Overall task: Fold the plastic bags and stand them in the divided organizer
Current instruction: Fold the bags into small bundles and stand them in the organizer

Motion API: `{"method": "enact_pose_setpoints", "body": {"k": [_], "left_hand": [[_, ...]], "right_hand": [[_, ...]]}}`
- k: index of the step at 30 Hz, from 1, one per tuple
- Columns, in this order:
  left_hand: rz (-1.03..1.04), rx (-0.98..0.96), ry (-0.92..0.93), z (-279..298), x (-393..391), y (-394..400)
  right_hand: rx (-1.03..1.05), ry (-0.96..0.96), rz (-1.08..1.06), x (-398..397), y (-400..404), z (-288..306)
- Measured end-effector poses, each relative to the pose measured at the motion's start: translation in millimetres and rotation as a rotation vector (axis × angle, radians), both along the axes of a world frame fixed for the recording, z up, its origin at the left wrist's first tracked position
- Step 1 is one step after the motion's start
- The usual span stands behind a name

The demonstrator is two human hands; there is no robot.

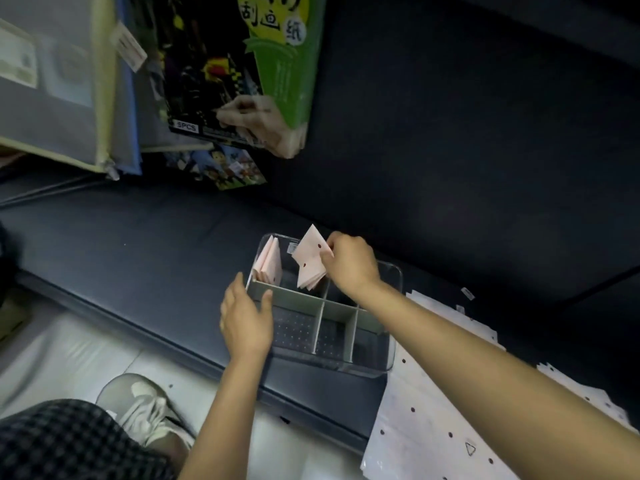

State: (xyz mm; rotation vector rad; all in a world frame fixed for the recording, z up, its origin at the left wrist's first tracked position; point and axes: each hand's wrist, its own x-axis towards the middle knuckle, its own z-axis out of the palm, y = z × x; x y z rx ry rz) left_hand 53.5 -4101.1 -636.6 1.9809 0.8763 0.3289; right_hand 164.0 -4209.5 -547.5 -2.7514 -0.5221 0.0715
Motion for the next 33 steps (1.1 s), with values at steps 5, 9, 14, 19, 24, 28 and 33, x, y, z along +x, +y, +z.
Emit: {"method": "enact_pose_setpoints", "body": {"k": [5,9,14,19,24,28,33], "left_hand": [[-0.008,-0.022,0.030,-14,-4,-7],[-0.002,-0.020,0.036,-15,-1,-6],[-0.019,-0.034,0.040,-17,-2,-5],[0.022,-0.015,-0.042,-9,-7,-8],[-0.026,0.253,-0.296,15,-11,-41],[-0.453,0.219,-0.354,22,-18,-93],[-1.055,0.206,-0.037,-6,-47,-162]], "right_hand": [[-0.091,0.047,-0.041,-2,42,-27],[0.022,0.125,-0.089,-5,67,-40],[-0.027,0.272,-0.051,-11,79,-52],[0.030,0.400,-0.026,-7,67,-51],[0.236,0.299,-0.001,-22,1,-35],[0.367,0.185,-0.100,-59,-114,-39],[0.121,0.288,-0.143,-140,-258,-82]]}}
